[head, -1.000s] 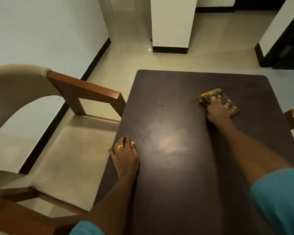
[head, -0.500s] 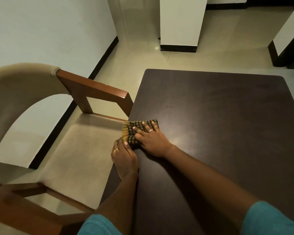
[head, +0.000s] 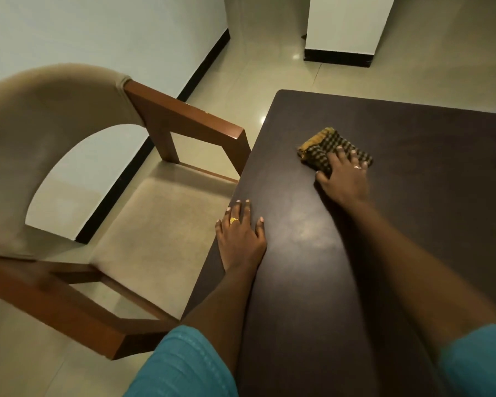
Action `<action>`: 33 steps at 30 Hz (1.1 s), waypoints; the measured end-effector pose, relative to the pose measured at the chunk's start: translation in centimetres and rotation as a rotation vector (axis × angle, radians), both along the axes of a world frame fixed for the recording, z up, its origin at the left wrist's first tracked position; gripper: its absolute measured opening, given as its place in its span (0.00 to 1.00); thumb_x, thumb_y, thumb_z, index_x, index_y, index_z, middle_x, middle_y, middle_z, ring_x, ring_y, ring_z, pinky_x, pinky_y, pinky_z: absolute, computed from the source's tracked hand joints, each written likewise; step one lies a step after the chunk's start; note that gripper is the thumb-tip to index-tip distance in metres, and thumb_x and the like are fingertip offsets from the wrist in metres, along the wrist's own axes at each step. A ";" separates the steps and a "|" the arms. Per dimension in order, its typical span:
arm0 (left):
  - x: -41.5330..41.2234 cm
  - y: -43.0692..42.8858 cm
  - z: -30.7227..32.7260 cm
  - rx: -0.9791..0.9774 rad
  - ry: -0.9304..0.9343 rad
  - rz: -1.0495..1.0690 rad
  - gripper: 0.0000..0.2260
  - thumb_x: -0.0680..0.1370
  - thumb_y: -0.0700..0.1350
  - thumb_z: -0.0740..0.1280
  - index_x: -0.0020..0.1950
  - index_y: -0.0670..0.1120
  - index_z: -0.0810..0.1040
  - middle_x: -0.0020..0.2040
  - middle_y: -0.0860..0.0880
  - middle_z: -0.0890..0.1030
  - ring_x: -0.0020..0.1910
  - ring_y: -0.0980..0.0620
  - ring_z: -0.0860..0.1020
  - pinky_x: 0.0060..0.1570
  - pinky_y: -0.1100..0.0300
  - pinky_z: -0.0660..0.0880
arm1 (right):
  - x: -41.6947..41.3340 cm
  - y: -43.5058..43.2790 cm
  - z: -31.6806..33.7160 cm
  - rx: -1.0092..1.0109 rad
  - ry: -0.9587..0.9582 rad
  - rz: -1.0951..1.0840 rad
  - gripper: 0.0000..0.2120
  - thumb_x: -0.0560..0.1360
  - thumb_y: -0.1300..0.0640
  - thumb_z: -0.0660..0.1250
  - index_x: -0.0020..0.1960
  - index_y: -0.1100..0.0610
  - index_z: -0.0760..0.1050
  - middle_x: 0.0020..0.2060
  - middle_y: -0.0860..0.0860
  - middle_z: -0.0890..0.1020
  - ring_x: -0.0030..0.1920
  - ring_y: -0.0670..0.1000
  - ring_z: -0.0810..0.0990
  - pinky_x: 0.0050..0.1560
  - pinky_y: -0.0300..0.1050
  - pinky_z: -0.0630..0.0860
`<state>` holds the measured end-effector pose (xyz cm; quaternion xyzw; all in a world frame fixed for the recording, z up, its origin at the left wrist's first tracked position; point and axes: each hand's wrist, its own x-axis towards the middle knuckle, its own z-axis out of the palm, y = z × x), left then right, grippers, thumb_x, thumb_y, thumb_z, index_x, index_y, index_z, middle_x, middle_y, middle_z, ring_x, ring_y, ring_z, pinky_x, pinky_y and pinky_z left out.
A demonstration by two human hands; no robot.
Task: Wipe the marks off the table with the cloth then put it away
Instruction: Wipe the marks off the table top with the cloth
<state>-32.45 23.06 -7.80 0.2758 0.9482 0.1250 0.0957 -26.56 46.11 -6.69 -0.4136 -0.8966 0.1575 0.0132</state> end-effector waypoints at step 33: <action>-1.4 12.6 -1.0 0.051 0.062 0.001 0.25 0.80 0.56 0.50 0.76 0.48 0.55 0.77 0.45 0.56 0.77 0.44 0.52 0.73 0.45 0.43 | 4.4 19.2 0.3 0.103 -0.111 -0.364 0.22 0.80 0.51 0.52 0.71 0.60 0.63 0.71 0.64 0.65 0.71 0.65 0.62 0.71 0.61 0.56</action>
